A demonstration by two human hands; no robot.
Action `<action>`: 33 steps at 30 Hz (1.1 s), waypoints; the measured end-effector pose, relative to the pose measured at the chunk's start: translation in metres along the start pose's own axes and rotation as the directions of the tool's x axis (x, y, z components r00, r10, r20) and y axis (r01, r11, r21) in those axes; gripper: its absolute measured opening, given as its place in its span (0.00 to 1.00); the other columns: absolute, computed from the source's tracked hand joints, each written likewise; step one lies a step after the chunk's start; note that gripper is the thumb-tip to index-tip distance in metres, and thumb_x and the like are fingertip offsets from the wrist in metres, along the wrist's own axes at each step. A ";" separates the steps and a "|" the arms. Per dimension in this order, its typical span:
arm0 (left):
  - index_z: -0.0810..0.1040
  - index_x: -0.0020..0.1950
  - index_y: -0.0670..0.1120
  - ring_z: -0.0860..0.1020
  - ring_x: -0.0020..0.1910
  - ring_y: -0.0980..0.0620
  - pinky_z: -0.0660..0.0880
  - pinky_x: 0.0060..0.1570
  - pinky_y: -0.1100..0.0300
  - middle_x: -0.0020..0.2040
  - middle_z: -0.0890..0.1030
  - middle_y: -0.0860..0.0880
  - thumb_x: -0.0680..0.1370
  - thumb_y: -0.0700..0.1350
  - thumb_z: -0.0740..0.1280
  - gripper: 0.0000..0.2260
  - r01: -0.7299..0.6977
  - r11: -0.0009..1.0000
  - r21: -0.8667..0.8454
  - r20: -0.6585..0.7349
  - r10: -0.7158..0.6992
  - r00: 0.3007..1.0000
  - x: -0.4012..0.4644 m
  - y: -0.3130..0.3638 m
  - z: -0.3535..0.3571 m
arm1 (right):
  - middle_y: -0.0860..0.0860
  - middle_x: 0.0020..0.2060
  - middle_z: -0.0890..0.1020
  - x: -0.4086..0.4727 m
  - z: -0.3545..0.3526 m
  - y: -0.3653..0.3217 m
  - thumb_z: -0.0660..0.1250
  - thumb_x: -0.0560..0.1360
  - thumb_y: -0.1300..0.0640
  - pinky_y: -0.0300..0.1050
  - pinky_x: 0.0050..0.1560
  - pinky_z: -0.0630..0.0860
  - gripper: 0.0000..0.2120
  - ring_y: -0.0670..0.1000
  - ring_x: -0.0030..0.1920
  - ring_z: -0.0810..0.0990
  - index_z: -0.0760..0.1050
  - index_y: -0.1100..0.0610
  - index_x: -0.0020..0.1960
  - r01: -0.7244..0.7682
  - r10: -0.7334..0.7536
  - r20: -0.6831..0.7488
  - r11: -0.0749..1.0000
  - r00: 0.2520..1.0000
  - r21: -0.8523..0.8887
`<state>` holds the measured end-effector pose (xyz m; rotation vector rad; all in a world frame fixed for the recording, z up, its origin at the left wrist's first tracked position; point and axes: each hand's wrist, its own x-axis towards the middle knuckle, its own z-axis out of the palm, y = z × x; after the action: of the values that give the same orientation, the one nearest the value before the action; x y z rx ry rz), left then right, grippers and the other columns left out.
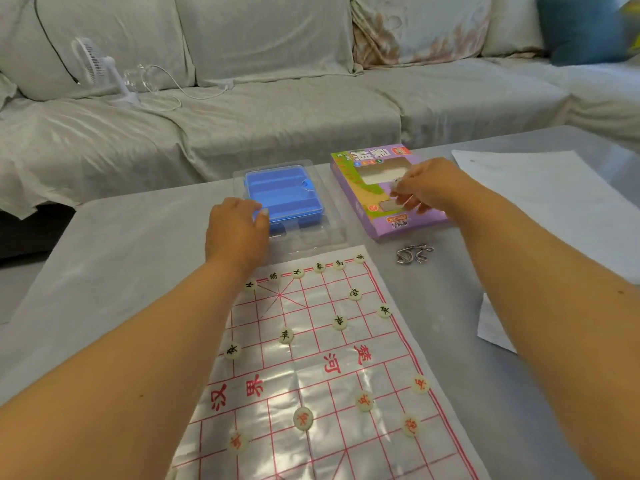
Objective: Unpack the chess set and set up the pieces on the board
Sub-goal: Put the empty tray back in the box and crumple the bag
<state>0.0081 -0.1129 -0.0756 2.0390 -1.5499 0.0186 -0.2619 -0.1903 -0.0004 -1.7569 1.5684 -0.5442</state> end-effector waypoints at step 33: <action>0.80 0.43 0.42 0.77 0.47 0.43 0.68 0.41 0.59 0.46 0.81 0.43 0.76 0.45 0.66 0.07 -0.291 0.955 -0.064 0.433 0.289 0.854 -0.049 0.168 0.069 | 0.52 0.28 0.80 -0.024 0.005 0.091 0.65 0.71 0.66 0.39 0.34 0.77 0.08 0.50 0.27 0.80 0.73 0.56 0.34 0.070 -0.051 0.068 0.941 0.996 -0.330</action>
<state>-0.1796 -0.1277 -0.0779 1.8726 -2.1270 -0.3479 -0.3244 -0.1672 -0.0672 -2.0566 1.6421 -0.2629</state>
